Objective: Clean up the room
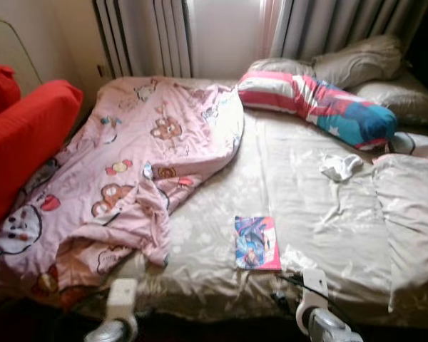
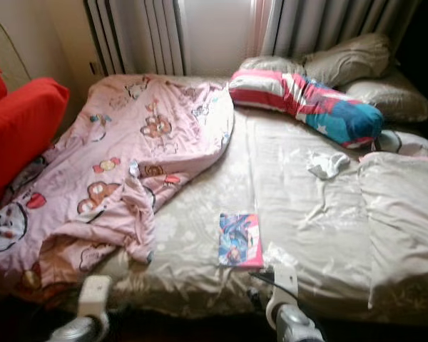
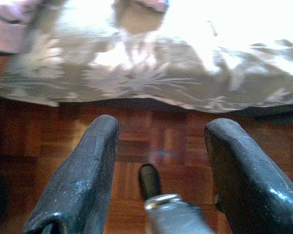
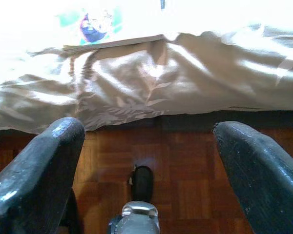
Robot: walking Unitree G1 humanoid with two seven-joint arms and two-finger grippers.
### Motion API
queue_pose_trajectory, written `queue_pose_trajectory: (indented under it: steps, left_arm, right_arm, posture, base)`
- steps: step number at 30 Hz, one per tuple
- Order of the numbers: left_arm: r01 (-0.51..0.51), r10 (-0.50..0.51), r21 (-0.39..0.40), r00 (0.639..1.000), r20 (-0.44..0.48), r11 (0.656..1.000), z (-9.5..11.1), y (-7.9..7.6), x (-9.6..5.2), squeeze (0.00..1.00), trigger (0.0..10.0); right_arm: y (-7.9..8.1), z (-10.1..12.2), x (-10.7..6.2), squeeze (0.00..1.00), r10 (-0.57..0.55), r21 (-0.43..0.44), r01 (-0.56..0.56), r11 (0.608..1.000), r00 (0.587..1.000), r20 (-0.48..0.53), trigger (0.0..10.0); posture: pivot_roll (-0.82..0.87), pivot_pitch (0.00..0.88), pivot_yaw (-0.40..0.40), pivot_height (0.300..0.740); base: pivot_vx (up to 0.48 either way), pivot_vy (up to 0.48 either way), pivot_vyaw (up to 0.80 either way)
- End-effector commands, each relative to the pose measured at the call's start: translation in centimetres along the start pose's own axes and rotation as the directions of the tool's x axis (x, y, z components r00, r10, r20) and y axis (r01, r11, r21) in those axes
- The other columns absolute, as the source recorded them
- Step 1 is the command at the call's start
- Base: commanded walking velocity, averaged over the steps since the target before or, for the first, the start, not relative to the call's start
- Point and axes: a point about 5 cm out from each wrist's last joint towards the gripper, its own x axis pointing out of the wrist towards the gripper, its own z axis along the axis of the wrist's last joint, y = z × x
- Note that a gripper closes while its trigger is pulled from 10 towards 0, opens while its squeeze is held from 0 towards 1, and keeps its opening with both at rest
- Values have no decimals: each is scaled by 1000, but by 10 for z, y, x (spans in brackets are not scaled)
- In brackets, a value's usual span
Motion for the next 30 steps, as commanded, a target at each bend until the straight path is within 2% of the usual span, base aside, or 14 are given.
queue_pose_trajectory:
  steps: [1, 3, 6, 9, 13, 16, 17, 19, 22, 25, 27, 30]
  left_arm:
    - [6, -6, -22, 1000, -13, 1000, -9, 5, -4, 0, 10000]
    - [-10, 9, -29, 1000, -18, 1000, -14, 19, -8, 0, 10000]
    - [-18, 17, -27, 1000, -17, 999, -15, 21, -9, 0, 10000]
    - [-23, 23, -17, 1000, -6, 1000, -12, 20, -9, 0, 10000]
    - [-17, 17, -4, 999, 29, 1000, -3, 11, -4, 0, 10000]
    - [-6, 5, 10, 995, 102, 1000, 14, 1, 0, 0, 10000]
    - [6, -9, 15, 989, 148, 1000, 27, -11, 5, 0, 10000]
    - [20, -22, 8, 977, 214, 1000, 44, -23, 8, 0, 10000]
    - [26, -28, 11, 970, 242, 1000, 51, -25, 8, 0, 10000]
    - [46, -52, 25, 939, 339, 999, 71, -30, 8, 0, 10000]
    - [47, -53, 24, 934, 353, 999, 74, -30, 8, 0, 10000]
    - [60, -62, 18, 903, 425, 998, 90, -31, 6, 0, 10000]
  right_arm:
    - [-3, 2, 0, 0, -9, 6, 9, 1000, 1000, 8, 10000]
    - [-3, 2, 0, 0, -9, 7, 9, 1000, 1000, 10, 10000]
    - [-3, 2, 0, 0, -10, 10, 10, 1000, 1000, 14, 10000]
    - [-3, 3, 0, 0, -12, 18, 11, 1000, 1000, 25, 10000]
    - [-3, 5, -1, 0, -24, 26, 22, 999, 998, 58, 10000]
    - [-5, 9, -1, 0, -52, 7, 52, 999, 992, 113, 10000]
    - [-5, 11, -2, 0, -63, 23, 60, 998, 987, 145, 10000]
    - [-5, 14, -3, 0, -70, 34, 64, 997, 977, 201, 10000]
    - [-5, 17, -3, 0, -69, 15, 67, 998, 972, 225, 10000]
    - [-5, 20, -5, 0, -76, 8, 77, 997, 954, 290, 10000]
    - [-5, 21, -6, 0, -79, 7, 81, 997, 951, 297, 10000]
    - [-6, 22, -7, 0, -103, 26, 100, 995, 935, 338, 10000]
  posture:
    - [19, 22, -19, 740]
    - [19, 22, -19, 740]
    - [19, 22, -19, 740]
    - [19, 22, -19, 740]
    - [11, 13, -17, 740]
    - [8, 7, -17, 740]
    - [5, 0, -16, 740]
    - [0, 0, -16, 740]
    - [-7, 0, -14, 740]
    - [-12, 0, -15, 740]
    - [-12, 0, -15, 740]
    - [-11, 0, -16, 740]
  base:
    - [0, -285, 0]
    - [0, 0, 0]
    - [0, 0, 0]
    - [0, 0, 0]
    - [0, 0, 0]
    - [0, 0, 0]
    - [0, 0, 0]
    - [0, 0, 0]
    - [0, 0, 0]
    - [0, 0, 0]
    - [0, 0, 0]
    - [0, 0, 0]
